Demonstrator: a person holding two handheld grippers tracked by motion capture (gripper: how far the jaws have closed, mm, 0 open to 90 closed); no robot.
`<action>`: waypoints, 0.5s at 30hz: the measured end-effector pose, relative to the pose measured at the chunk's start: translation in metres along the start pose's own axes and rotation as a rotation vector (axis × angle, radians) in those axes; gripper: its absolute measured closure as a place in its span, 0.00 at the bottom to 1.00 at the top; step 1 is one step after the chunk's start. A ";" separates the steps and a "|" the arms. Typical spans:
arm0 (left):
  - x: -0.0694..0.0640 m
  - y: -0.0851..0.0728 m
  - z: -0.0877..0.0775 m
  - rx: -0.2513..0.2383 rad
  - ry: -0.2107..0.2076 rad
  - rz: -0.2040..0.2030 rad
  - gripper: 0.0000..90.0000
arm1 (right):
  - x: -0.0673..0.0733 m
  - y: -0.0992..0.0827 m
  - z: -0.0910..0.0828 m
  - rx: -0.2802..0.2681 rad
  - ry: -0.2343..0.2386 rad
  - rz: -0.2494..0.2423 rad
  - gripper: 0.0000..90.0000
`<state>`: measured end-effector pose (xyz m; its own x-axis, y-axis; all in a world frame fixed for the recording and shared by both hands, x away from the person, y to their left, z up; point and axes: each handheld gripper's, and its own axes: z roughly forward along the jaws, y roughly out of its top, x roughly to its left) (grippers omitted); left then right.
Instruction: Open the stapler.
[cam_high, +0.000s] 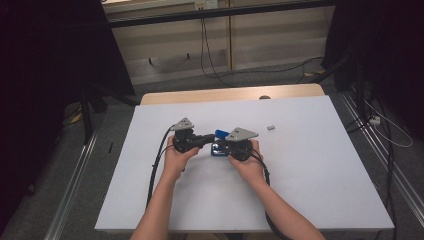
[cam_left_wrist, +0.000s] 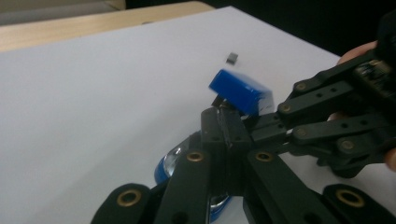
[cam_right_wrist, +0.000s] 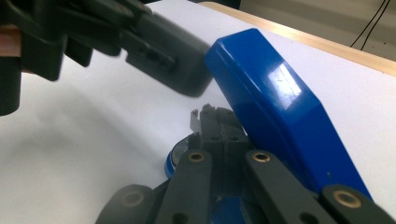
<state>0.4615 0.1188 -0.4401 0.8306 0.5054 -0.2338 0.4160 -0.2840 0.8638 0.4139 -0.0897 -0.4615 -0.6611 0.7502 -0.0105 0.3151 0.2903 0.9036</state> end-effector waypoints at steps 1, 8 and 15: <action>0.000 -0.001 0.002 0.005 -0.001 0.003 1.00 | 0.000 0.000 0.000 -0.001 -0.002 -0.001 1.00; -0.001 -0.006 0.011 0.021 0.041 0.041 1.00 | -0.001 0.000 -0.001 -0.008 -0.004 -0.001 1.00; -0.003 -0.008 0.014 0.036 0.060 0.054 1.00 | 0.001 0.001 -0.002 -0.010 -0.021 -0.007 1.00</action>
<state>0.4609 0.1080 -0.4523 0.8290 0.5363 -0.1587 0.3847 -0.3407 0.8579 0.4126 -0.0897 -0.4599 -0.6489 0.7604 -0.0256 0.3034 0.2895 0.9078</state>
